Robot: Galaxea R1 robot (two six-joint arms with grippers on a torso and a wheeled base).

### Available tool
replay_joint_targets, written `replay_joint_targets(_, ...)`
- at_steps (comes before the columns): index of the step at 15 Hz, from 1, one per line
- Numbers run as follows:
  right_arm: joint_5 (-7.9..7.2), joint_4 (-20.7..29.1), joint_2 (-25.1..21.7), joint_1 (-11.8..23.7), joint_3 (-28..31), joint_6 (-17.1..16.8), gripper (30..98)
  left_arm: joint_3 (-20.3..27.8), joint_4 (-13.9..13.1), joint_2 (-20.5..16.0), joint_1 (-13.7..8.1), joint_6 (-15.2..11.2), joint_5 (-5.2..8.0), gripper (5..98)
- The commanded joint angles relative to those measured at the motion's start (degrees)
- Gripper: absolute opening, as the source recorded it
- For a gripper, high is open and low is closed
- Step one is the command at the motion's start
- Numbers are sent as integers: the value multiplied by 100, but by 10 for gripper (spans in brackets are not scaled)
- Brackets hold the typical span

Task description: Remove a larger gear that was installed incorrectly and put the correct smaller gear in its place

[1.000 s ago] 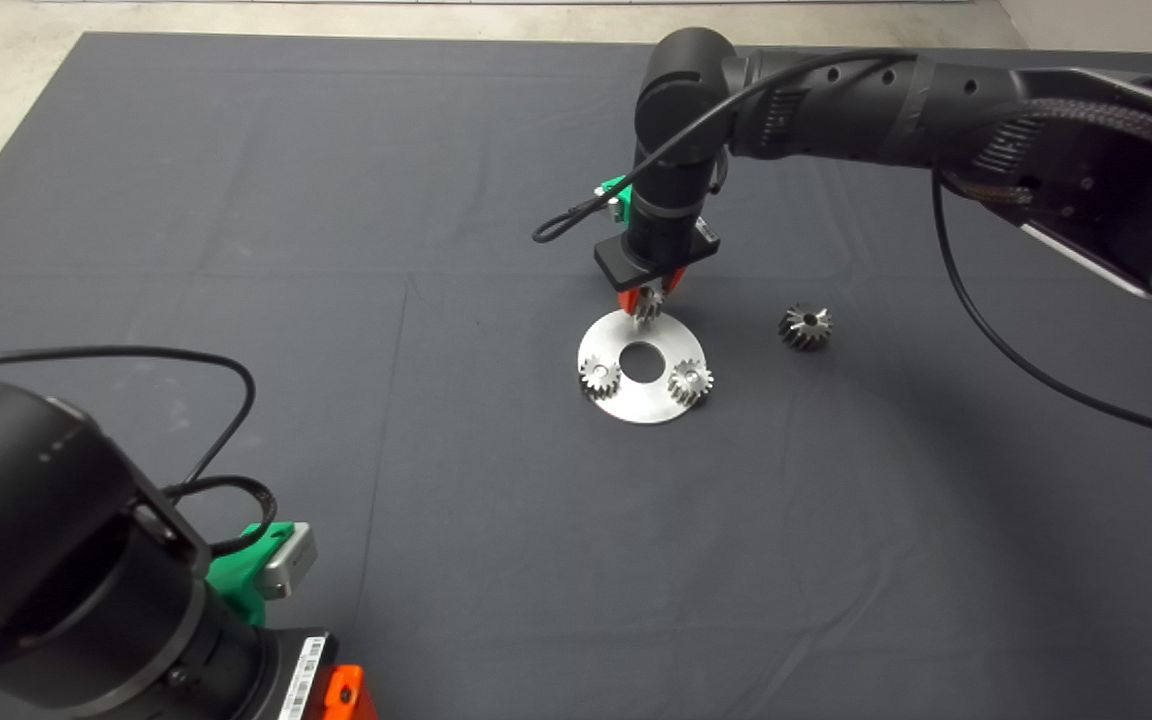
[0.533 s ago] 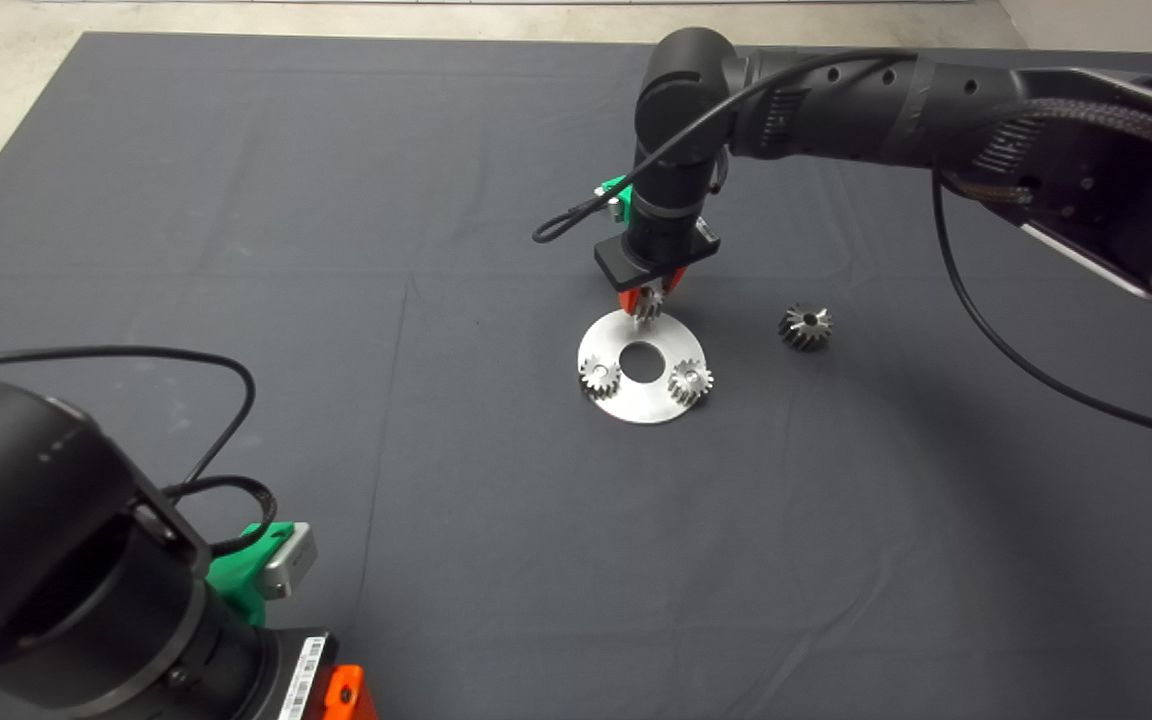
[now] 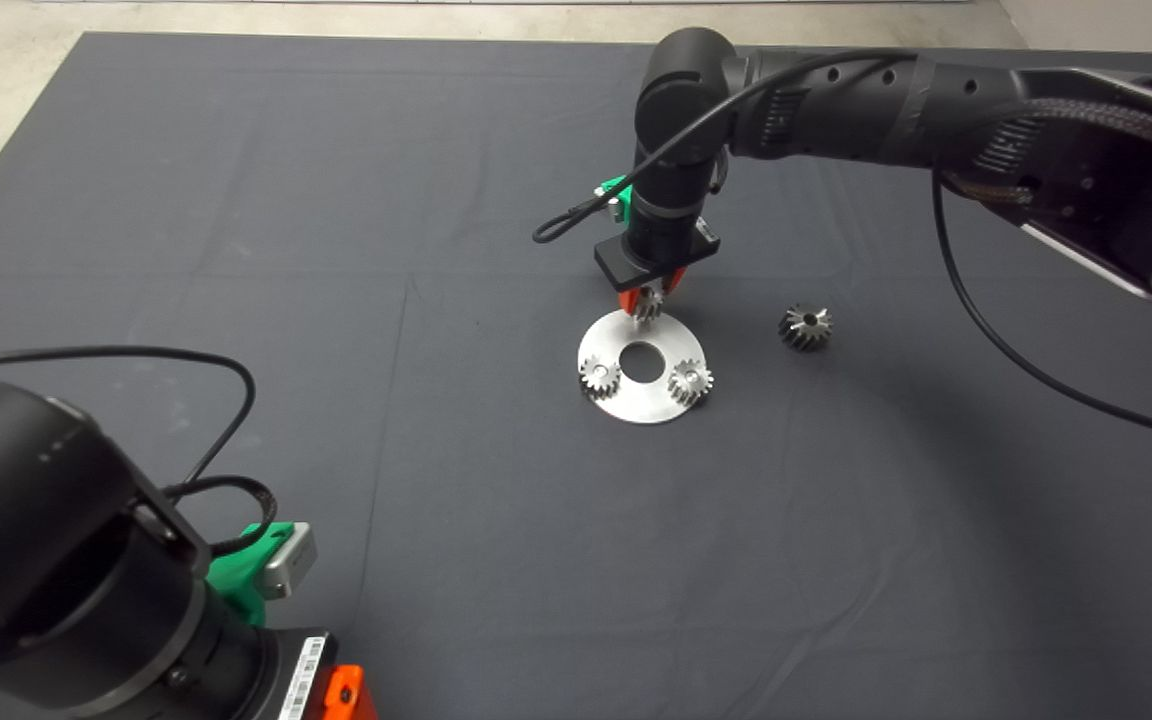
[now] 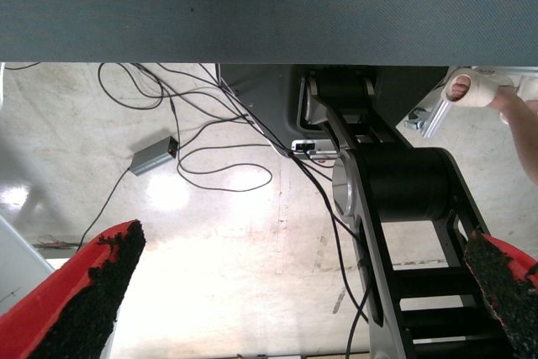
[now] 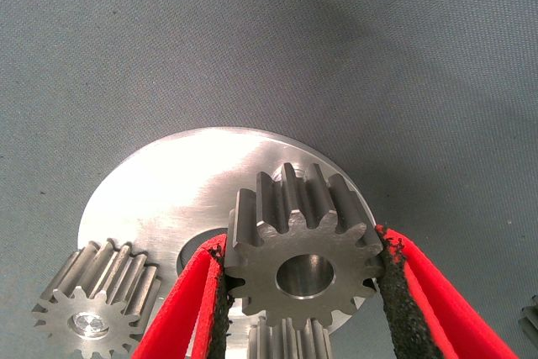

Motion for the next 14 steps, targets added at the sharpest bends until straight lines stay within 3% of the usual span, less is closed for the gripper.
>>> replay_joint_targets(1, -755, 192, -2, 198, 88, -29, 403, 77, -112, 2, -19, -34, 7, 981)
replay_joint_targets(14, -755, 192, -46, 215, 187, -134, 403, 77, -112, 2, -12, -33, 7, 981)
